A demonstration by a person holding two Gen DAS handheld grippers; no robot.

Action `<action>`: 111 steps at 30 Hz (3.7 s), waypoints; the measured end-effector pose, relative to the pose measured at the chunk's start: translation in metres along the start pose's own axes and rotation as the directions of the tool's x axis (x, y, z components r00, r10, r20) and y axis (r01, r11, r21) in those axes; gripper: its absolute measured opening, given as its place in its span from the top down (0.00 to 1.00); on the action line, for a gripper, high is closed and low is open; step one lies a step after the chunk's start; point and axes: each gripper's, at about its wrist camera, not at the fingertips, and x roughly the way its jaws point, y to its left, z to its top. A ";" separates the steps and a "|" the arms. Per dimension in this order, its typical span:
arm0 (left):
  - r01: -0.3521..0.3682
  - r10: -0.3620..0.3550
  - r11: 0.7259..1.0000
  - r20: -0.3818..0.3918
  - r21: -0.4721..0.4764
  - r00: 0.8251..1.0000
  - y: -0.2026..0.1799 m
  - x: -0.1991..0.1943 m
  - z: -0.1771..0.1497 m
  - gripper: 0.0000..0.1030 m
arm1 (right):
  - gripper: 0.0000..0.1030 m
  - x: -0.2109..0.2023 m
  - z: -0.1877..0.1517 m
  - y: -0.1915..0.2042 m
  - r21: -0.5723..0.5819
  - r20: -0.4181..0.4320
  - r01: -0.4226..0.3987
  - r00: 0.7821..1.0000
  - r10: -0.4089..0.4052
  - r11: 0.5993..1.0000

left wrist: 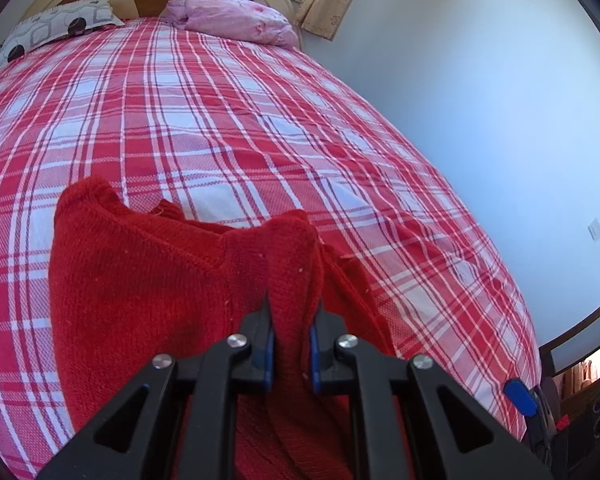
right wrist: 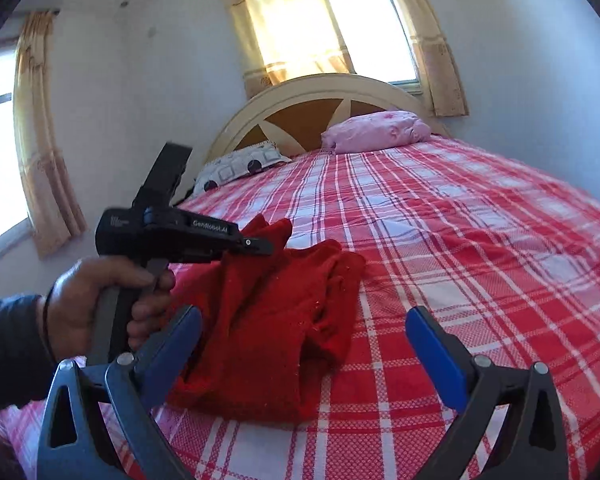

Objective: Fold small clothes
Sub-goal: 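Open both tools and release the sweater onto the bedspread, then move both open tools over the folded sweater edges, then grasp the sweater edge with the left tool while the right tool grasps the other edge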

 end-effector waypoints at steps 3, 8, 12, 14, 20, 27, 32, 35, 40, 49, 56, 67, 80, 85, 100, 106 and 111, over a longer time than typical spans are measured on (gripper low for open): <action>-0.009 0.009 1.000 0.000 0.030 1.000 -0.002 -0.006 0.005 0.87 | 0.01 0.016 0.004 0.021 -0.013 -0.085 -0.043 0.995 0.042 0.999; -0.006 0.006 0.999 -0.004 0.053 1.000 -0.003 -0.013 0.008 0.87 | 0.07 0.042 0.003 0.047 0.008 -0.172 -0.144 0.975 0.144 0.989; 0.003 -0.002 0.998 -0.013 0.056 1.000 -0.003 -0.012 0.008 0.87 | 0.79 0.063 -0.009 0.050 0.095 -0.271 -0.227 0.931 0.244 0.969; 0.023 -0.022 0.999 -0.014 0.040 1.000 -0.005 -0.014 0.011 0.87 | 0.88 0.062 -0.012 0.046 0.133 -0.252 -0.277 0.919 0.303 0.952; 0.034 -0.035 0.997 0.000 0.073 0.999 -0.033 -0.007 0.027 0.86 | 0.89 0.040 0.002 0.010 0.231 -0.151 -0.281 0.935 0.320 0.931; 0.061 -0.057 0.996 -0.069 0.067 0.996 -0.047 0.034 0.013 0.83 | 0.89 0.058 -0.032 -0.031 0.339 -0.283 -0.174 0.919 0.276 0.925; 0.024 -0.025 0.989 0.005 0.147 1.000 -0.063 0.007 0.005 0.71 | 0.89 0.054 -0.036 -0.031 0.336 -0.286 -0.152 0.924 0.254 0.929; -0.077 0.064 0.979 0.076 0.189 0.995 -0.054 -0.019 -0.007 0.52 | 0.88 0.047 -0.035 -0.035 0.344 -0.275 -0.151 0.927 0.253 0.927; -0.238 0.208 0.953 0.168 0.185 0.964 -0.014 -0.059 -0.044 0.39 | 0.34 0.028 -0.012 -0.040 0.272 -0.203 -0.091 0.968 0.149 0.958; -0.255 0.232 0.961 0.185 0.110 0.955 0.016 -0.069 -0.094 0.10 | 0.23 0.064 0.038 -0.013 0.160 -0.237 -0.113 0.960 0.149 0.981; -0.207 0.189 0.975 0.182 0.085 0.965 0.017 -0.059 -0.107 0.05 | 0.93 0.102 0.032 -0.018 0.132 -0.351 -0.079 0.929 0.121 0.988; -0.176 0.161 0.980 0.150 0.095 0.976 0.015 -0.046 -0.114 0.00 | 0.94 0.115 0.009 -0.040 0.146 -0.384 -0.007 0.921 0.063 0.989; -0.140 0.131 0.988 0.136 0.063 0.982 0.021 -0.045 -0.115 0.00 | 0.03 0.096 0.014 -0.039 0.168 -0.338 -0.014 0.939 0.071 0.986; -0.144 0.134 0.987 0.138 0.065 0.981 0.021 -0.045 -0.115 0.00 | 0.03 0.097 0.015 -0.038 0.175 -0.337 -0.028 0.937 0.086 0.984; -0.118 0.114 0.993 0.167 0.012 0.979 0.040 -0.047 -0.083 0.00 | 0.03 0.150 0.024 -0.061 0.247 -0.395 -0.080 0.902 0.175 0.966; -0.013 0.017 0.997 0.050 -0.082 0.999 0.065 -0.015 -0.071 0.10 | 0.04 0.171 0.019 -0.064 0.290 -0.402 -0.114 0.887 0.229 0.950; -0.005 0.009 0.998 0.074 -0.055 0.997 0.054 -0.020 -0.074 0.53 | 0.47 0.173 0.018 -0.053 0.327 -0.394 -0.195 0.861 0.321 0.925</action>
